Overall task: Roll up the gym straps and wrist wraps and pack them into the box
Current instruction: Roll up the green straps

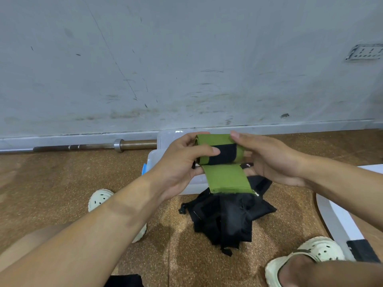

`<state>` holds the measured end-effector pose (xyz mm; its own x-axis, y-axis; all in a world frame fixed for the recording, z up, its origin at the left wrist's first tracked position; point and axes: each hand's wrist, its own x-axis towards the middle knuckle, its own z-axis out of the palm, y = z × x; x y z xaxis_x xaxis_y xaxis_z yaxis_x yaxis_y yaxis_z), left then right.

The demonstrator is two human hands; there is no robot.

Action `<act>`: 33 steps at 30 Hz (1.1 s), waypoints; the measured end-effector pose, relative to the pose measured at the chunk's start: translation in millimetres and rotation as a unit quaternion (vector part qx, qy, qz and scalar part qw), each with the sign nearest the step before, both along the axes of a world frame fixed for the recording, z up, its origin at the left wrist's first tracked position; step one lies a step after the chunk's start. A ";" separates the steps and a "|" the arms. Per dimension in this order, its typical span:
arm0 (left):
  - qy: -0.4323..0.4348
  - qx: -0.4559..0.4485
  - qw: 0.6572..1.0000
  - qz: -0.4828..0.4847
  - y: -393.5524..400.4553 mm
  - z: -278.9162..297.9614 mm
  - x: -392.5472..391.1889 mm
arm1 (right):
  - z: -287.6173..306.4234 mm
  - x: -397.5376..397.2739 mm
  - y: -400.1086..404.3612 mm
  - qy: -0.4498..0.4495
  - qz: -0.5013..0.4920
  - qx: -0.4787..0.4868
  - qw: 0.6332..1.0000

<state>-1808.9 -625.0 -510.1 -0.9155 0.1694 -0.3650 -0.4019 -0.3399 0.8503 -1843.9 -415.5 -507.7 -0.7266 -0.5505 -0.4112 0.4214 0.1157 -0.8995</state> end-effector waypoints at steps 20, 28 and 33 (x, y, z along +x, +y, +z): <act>-0.015 0.026 0.999 -0.018 -4.3 0.9 -1.5 | -3.3 -3.0 2.4 0.038 -0.066 -0.084 0.994; 0.045 -0.048 0.998 -0.001 2.9 -5.2 5.7 | -10.2 0.9 -5.3 -0.016 -0.065 -0.077 0.995; 0.059 -0.076 0.995 -0.010 1.5 -5.9 9.9 | -16.0 2.0 -4.4 -0.015 -0.054 -0.065 0.996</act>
